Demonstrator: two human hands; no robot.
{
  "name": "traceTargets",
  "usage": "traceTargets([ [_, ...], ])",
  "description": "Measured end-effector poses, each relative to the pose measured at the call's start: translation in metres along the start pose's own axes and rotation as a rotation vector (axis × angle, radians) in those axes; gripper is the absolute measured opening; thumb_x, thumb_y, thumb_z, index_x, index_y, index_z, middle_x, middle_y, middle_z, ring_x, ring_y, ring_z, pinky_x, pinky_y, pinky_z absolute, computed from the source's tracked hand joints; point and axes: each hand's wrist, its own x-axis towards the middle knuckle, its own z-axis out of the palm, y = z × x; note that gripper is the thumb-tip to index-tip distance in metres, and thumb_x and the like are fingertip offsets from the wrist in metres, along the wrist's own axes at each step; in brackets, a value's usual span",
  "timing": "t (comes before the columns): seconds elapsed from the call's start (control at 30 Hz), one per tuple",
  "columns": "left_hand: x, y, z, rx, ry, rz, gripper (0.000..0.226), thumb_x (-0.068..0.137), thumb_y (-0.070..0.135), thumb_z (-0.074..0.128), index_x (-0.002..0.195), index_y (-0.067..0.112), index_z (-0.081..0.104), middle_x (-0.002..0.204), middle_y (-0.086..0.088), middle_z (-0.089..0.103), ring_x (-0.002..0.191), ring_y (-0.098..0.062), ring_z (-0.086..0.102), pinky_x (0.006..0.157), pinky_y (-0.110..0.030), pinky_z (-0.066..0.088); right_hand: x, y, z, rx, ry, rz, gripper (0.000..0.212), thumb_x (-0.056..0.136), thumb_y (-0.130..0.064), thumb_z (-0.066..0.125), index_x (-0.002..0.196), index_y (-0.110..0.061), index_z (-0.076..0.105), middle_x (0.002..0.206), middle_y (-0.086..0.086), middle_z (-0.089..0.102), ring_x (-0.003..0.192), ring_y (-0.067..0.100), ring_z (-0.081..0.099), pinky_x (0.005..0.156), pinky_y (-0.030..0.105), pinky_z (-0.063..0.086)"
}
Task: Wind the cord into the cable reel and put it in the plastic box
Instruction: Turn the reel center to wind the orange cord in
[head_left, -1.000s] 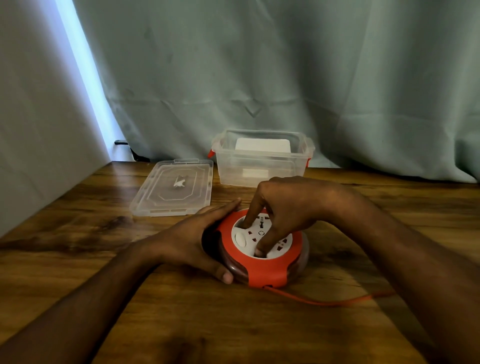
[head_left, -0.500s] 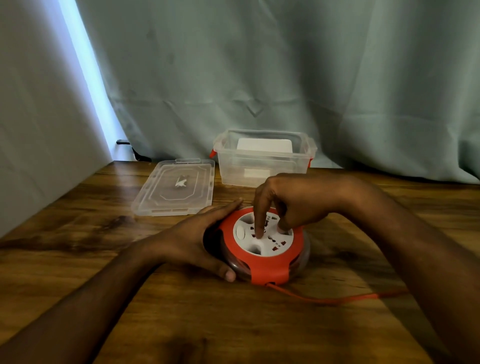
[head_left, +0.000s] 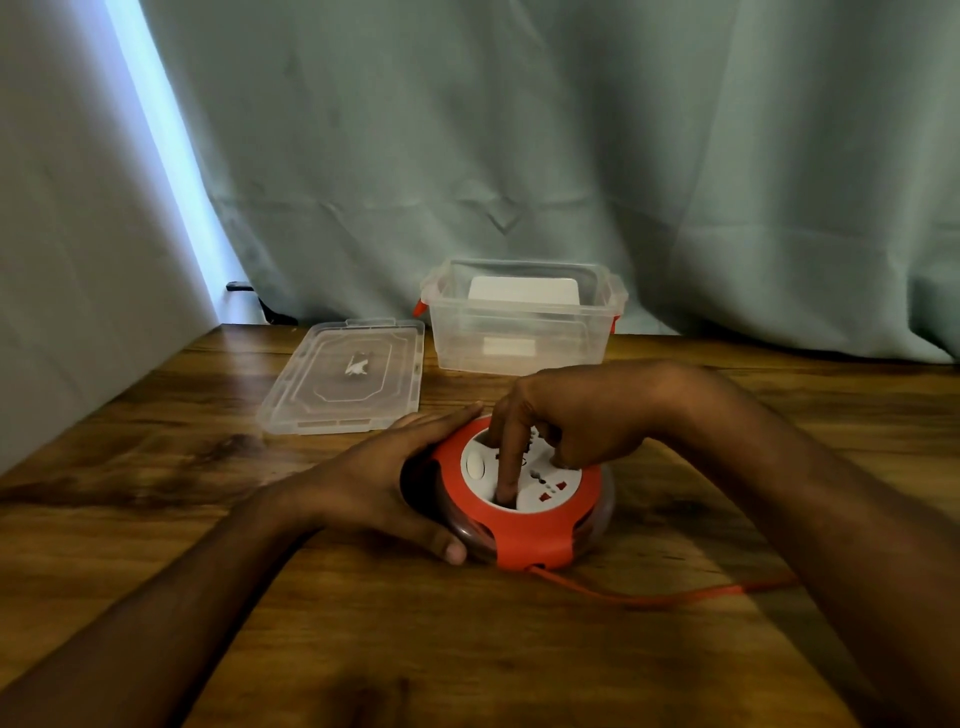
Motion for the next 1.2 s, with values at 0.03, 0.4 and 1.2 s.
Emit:
traceTargets([
  [0.03,0.000,0.000,0.000,0.003,-0.003,-0.002,0.133,0.045,0.082,0.083,0.151,0.062,0.005,0.165,0.023,0.020,0.151,-0.003,0.024,0.124,-0.042,0.029,0.000,0.000,0.001,0.004,0.002,0.006,0.058,0.091,0.006,0.064,0.116,-0.046,0.073,0.154,-0.016,0.043,0.110,0.005,0.056,0.073,0.019,0.057],
  [0.4,0.000,-0.003,-0.001,-0.022,-0.011,-0.036,0.131,0.048,0.075,0.086,0.149,0.069,0.002,0.156,0.037,0.021,0.144,0.010,0.026,0.116,-0.017,0.029,0.003,0.001,0.003,-0.046,0.044,0.016,0.063,0.087,-0.002,0.074,0.118,-0.056,0.068,0.137,-0.024,0.044,0.091,-0.003,0.051,0.063,0.013,0.053],
  [1.2,0.000,-0.002,0.000,0.033,-0.005,-0.042,0.137,0.043,0.086,0.080,0.151,0.064,-0.001,0.166,0.023,0.015,0.151,-0.005,0.021,0.124,-0.039,0.030,-0.003,0.006,-0.007,-0.107,0.175,0.065,0.033,0.083,-0.033,0.083,0.113,-0.041,0.073,0.089,-0.031,0.064,0.076,-0.014,0.059,0.057,0.011,0.042],
])
